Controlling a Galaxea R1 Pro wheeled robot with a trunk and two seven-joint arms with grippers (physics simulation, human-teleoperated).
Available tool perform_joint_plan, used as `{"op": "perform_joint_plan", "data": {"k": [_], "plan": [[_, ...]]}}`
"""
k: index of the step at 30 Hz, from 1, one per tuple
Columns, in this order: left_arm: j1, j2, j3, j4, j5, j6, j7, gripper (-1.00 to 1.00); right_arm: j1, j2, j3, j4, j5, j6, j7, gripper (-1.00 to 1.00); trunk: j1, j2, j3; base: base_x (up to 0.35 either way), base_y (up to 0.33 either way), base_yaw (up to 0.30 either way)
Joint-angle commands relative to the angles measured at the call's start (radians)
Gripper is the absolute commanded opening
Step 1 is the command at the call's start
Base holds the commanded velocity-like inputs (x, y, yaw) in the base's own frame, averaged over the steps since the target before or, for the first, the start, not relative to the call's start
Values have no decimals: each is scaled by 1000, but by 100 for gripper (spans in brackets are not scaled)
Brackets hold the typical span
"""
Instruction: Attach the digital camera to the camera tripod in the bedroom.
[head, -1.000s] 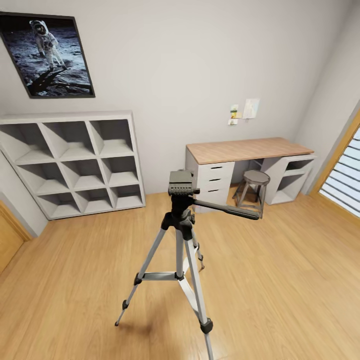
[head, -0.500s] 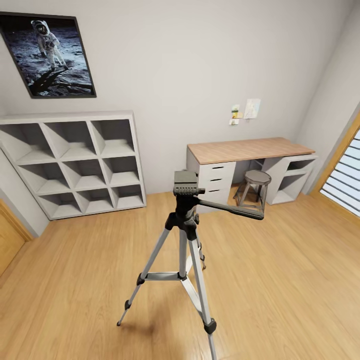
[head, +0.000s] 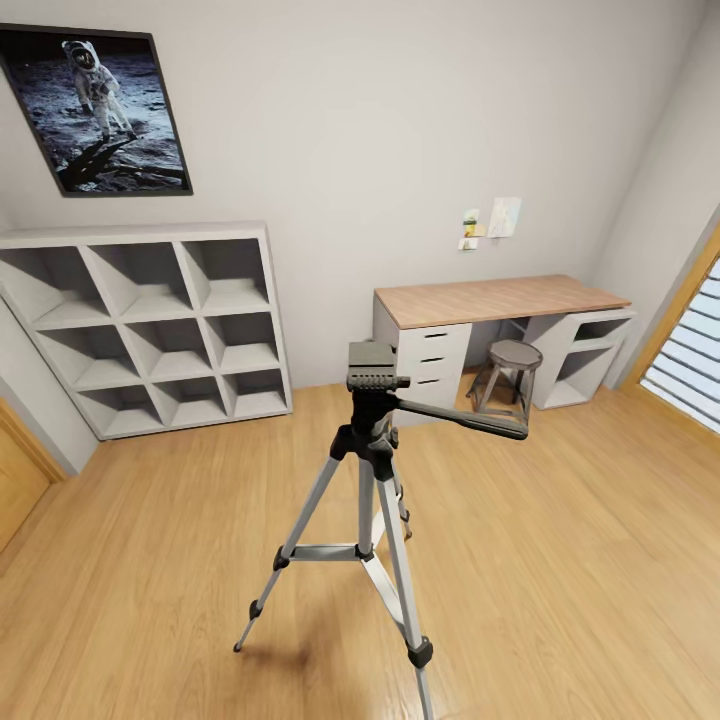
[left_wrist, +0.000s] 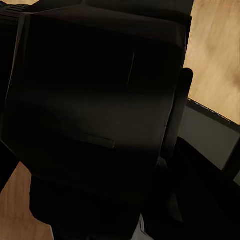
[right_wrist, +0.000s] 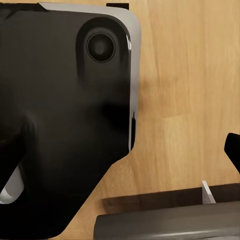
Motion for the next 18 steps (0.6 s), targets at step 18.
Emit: {"op": "perform_joint_plan", "data": {"k": [18], "plan": [[0,3,-8,1,9,-3,-2,-100,-1,-8,-7,-65,13,-8,-8,100,0,-1,-1,0,0,0]]}}
